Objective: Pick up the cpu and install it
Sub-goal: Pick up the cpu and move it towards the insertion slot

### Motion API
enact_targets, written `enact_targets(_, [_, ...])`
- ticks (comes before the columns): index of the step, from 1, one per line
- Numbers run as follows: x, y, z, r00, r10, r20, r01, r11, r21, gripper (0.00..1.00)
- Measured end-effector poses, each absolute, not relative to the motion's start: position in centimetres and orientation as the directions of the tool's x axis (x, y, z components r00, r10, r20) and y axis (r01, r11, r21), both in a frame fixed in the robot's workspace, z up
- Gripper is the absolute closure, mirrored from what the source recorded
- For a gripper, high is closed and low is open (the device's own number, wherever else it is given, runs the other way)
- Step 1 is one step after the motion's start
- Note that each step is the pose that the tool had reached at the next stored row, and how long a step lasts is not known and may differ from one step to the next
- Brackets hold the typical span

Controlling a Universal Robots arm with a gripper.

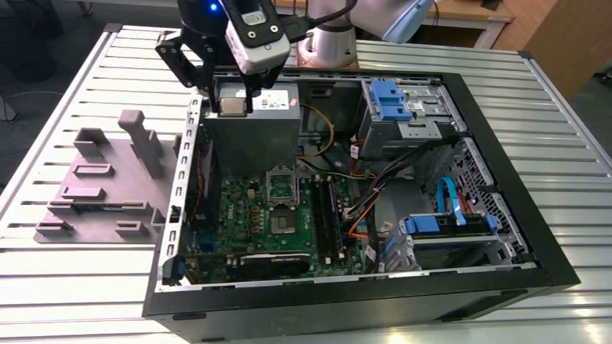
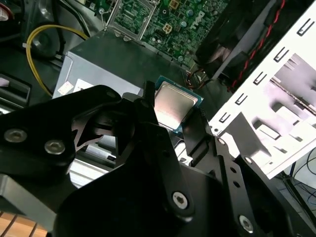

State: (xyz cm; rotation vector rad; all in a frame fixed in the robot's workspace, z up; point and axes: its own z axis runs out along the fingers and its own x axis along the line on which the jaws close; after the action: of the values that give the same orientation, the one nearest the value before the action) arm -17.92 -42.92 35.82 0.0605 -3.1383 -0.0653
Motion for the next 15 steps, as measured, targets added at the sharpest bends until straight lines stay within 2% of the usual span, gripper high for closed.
enact_targets(15, [-17.47, -43.06, 35.81, -0.999, -0.039, 0.001, -0.038, 0.998, 0.042, 0.53])
